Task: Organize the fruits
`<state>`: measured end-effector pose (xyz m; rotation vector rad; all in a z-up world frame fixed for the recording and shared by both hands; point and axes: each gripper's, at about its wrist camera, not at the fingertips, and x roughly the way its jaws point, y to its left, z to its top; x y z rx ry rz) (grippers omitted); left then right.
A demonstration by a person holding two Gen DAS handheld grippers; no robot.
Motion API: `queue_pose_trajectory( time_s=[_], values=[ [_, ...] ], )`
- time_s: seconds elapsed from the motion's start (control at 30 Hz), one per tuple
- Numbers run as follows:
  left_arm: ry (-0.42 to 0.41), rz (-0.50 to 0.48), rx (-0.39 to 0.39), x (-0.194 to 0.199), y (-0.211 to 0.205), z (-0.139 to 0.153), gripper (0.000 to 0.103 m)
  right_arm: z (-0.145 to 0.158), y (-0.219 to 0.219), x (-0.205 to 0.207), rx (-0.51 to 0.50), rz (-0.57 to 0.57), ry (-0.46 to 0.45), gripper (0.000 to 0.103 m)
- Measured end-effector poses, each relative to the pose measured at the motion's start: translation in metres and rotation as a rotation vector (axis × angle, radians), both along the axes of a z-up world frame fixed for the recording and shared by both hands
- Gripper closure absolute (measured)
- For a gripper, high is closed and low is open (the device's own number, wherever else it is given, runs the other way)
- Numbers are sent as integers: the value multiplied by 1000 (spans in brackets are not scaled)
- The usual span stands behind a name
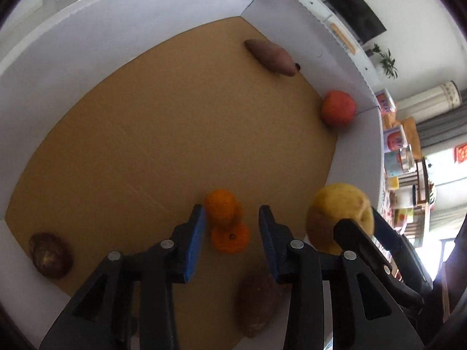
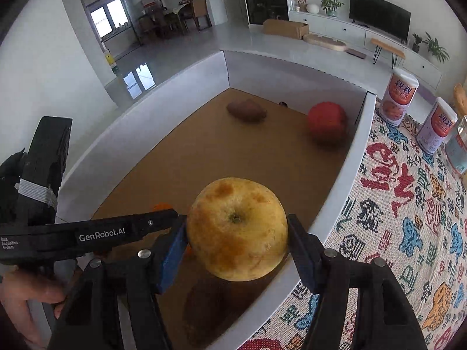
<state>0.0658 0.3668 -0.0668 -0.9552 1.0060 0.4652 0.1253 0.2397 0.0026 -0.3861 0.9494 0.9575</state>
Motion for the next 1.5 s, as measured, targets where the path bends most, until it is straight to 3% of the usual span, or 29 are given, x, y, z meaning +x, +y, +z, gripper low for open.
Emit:
queue_pose_trajectory(
  time_s=[0.07,0.1,0.17,0.23,0.33,0.4,0.43,0.5,0.57,0.63,0.8,0.97,1.27,1.5],
  values=[
    [-10,-19,95,-6,-7,14,35,0,-1,1,19,-39,-36,33],
    [-10,-34,158,-10,-11,23,32,5,-7,2,53,-65,-48,30],
    [-19,-72,289,-23,-26,45,26,23,-27,3,140,-117,-47,13],
    [-47,-114,448,-39,-46,71,20,46,-53,3,201,-164,-83,6],
    [-62,-144,676,-65,-82,99,7,80,-85,-6,231,-170,-136,0],
    [-31,-153,767,-79,-105,107,7,92,-100,-15,205,-182,-152,0],
    [11,-164,759,-85,-108,106,7,94,-106,-19,192,-192,-140,0],
    [83,-191,670,-89,-106,103,7,90,-114,-31,169,-198,-90,0],
    [97,-244,566,-100,-106,101,7,77,-116,-48,147,-175,-29,0],
    [114,-261,525,-111,-104,97,7,61,-113,-65,98,-157,17,0],
    [167,-177,603,-130,-99,105,7,41,-98,-104,37,-102,118,0],
    [152,-130,589,-142,-91,119,7,56,-92,-124,49,-98,95,0],
    [174,-93,659,-141,-89,122,6,65,-82,-127,30,-108,47,0],
    [164,-74,618,-143,-81,122,6,67,-78,-135,3,-72,32,0]
  ],
)
